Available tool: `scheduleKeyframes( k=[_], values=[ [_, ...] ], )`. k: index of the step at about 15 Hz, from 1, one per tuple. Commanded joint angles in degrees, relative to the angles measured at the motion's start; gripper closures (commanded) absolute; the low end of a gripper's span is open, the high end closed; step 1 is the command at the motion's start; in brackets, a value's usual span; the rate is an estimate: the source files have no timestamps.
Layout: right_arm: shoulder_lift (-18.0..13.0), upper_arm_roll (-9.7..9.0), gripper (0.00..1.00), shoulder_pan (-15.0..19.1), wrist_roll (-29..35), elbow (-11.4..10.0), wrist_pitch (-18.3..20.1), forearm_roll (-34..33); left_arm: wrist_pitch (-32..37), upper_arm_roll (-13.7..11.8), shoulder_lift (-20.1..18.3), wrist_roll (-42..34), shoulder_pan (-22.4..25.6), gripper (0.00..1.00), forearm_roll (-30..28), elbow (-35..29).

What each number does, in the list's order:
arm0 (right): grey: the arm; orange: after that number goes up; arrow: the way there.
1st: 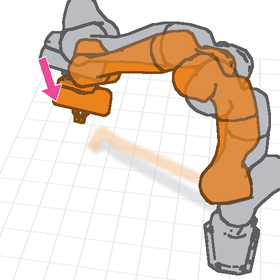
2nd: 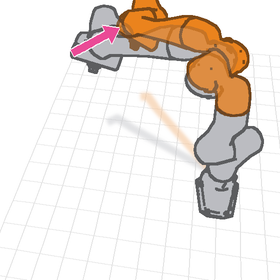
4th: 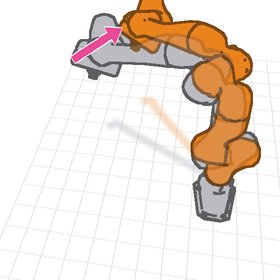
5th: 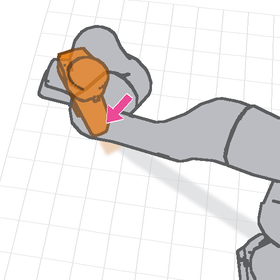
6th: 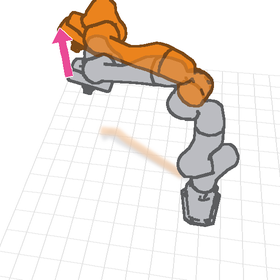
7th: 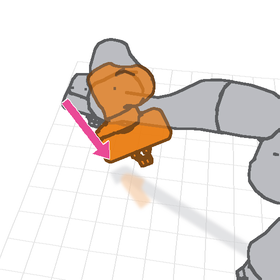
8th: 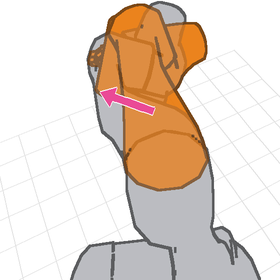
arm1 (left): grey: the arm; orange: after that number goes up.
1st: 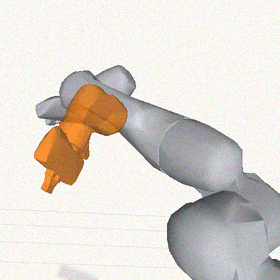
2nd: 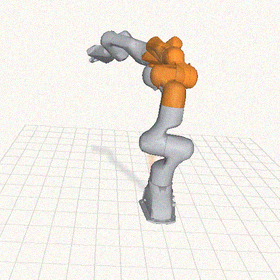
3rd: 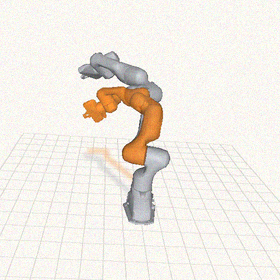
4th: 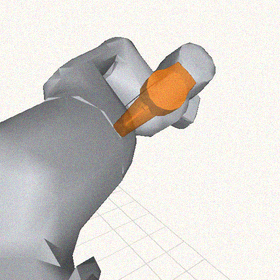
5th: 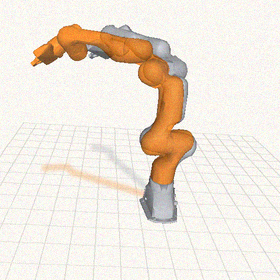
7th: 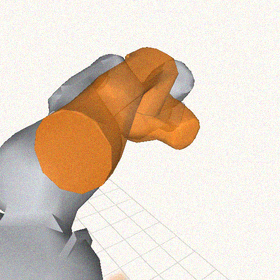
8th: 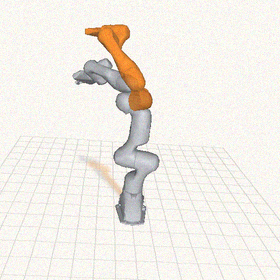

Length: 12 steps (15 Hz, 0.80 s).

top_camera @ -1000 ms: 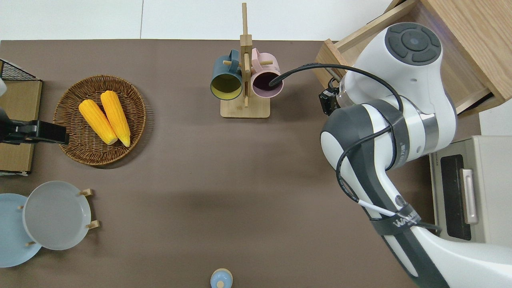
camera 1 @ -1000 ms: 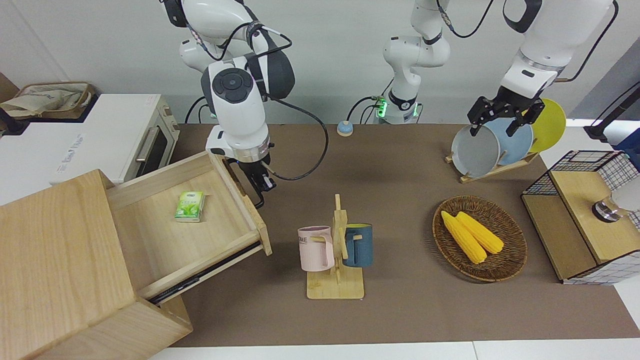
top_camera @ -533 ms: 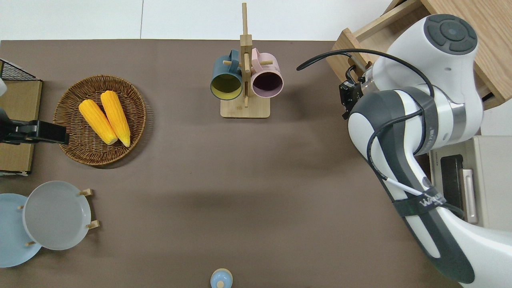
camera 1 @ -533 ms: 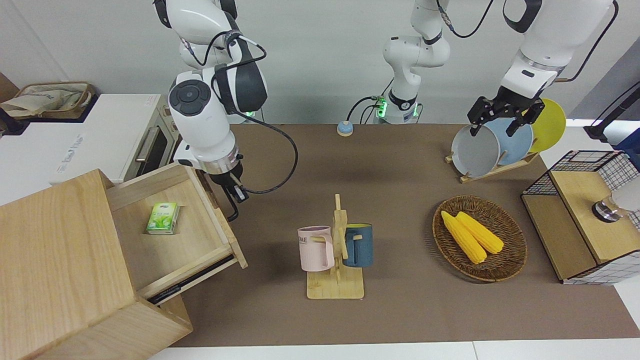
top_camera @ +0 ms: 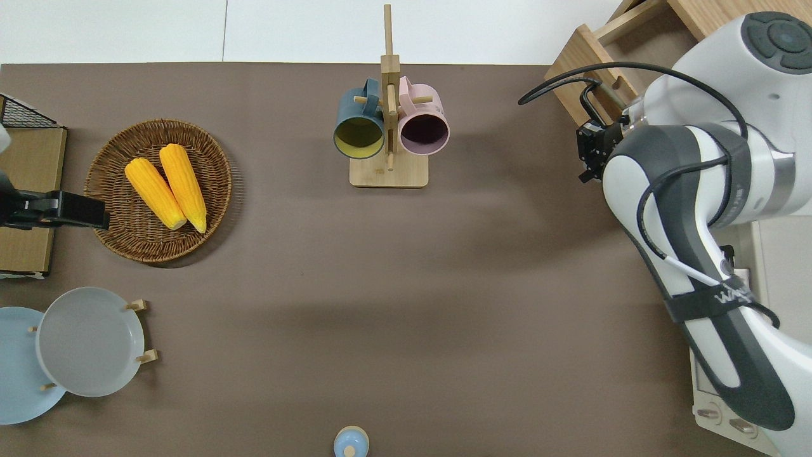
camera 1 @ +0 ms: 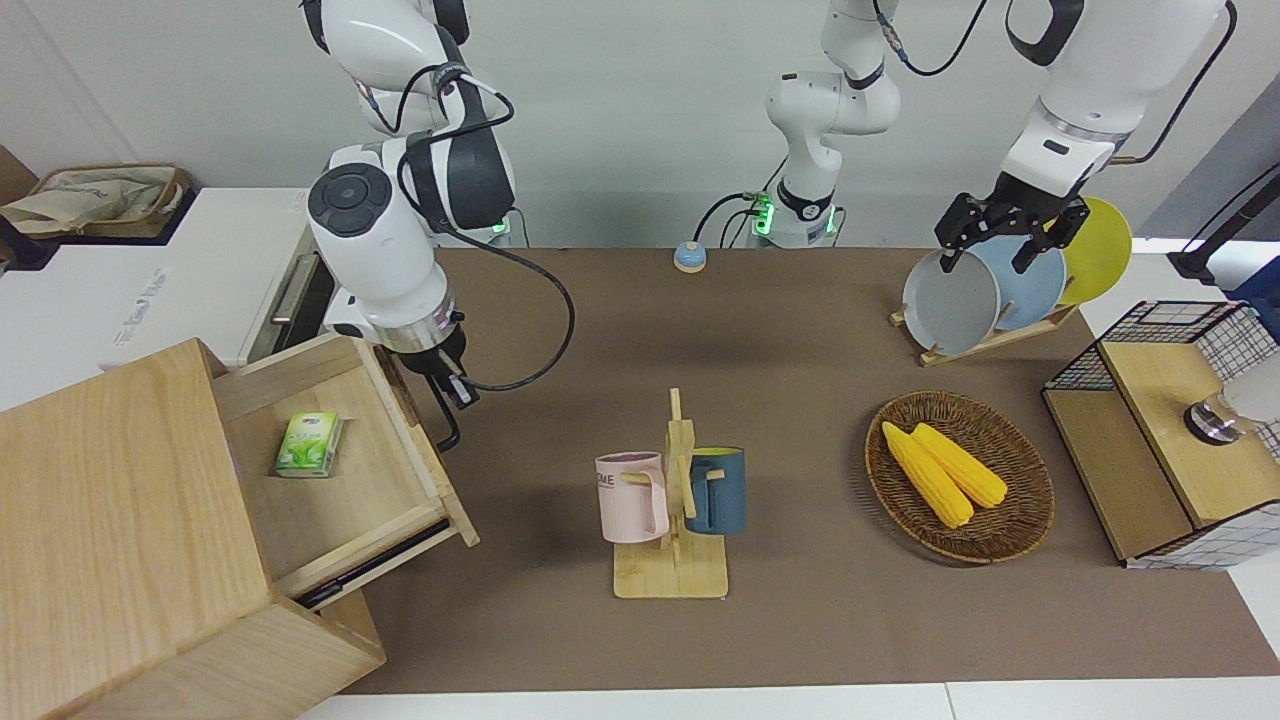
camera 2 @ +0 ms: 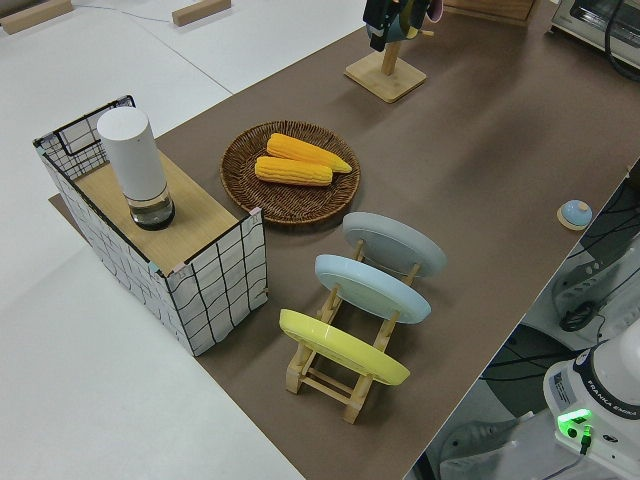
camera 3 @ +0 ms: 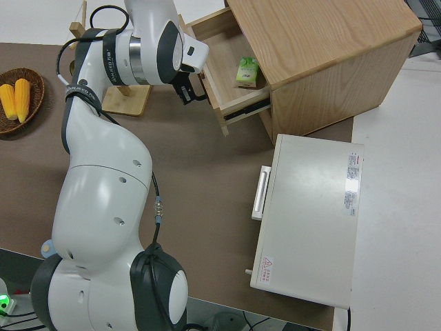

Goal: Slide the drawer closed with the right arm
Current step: 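Push the drawer front away from the robot with the right gripper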

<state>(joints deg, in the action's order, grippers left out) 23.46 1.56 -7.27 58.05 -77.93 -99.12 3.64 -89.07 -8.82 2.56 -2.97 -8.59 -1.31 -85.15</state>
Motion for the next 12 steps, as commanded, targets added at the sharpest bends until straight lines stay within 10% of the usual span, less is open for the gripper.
scheduleKeyframes(
  k=[1,12],
  values=[
    [0.4,1.5,1.0,1.7,-7.1,0.2,0.9,-0.2,0.0,-0.9,0.7,-0.4,-1.0,0.0,0.8,1.1],
    [0.3,5.47,1.0,4.5,-18.3,0.8,2.2,-2.1,0.0,-0.9,0.7,-0.4,-1.0,0.0,0.8,1.1]
  ],
)
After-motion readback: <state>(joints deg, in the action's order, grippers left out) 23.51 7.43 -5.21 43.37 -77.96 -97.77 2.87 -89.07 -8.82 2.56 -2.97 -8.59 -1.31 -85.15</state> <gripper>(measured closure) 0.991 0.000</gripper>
